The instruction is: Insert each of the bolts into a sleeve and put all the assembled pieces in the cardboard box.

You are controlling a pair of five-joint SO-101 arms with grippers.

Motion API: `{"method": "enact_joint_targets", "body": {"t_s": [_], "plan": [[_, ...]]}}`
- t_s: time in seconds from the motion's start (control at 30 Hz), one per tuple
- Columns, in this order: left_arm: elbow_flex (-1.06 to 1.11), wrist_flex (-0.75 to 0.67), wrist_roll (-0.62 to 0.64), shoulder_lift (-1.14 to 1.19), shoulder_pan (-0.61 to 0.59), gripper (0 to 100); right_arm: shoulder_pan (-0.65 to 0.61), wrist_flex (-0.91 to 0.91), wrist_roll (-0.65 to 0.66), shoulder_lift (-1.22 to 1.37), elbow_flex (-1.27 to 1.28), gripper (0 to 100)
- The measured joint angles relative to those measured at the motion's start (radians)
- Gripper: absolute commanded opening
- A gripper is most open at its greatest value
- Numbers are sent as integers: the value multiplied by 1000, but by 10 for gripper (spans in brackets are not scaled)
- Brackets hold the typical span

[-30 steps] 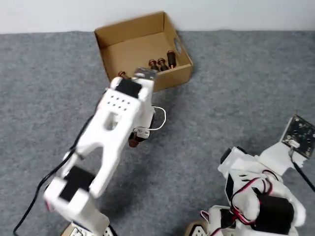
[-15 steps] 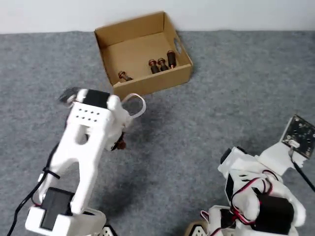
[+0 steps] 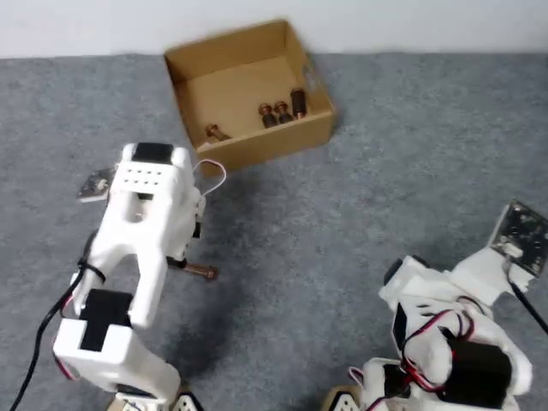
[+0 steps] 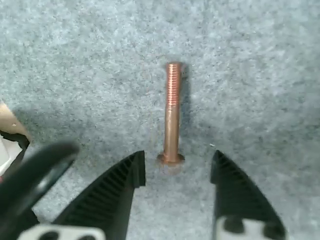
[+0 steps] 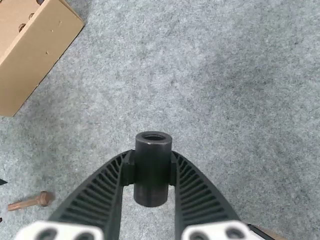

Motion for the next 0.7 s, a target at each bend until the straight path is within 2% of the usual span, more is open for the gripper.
{"method": "enact_joint_targets", "body": {"t_s": [0.13, 0.27, 0.4, 0.7], "plan": [[-2, 0, -5, 0, 0, 236, 0, 0, 0, 0, 0, 8], [-2, 0, -152, 0, 0, 238, 0, 0, 0, 0, 0, 8], [-2, 0, -450, 0, 0, 237, 0, 0, 0, 0, 0, 8], [-14, 6, -1281, 0, -112, 235, 0, 0, 0, 0, 0, 8]]}}
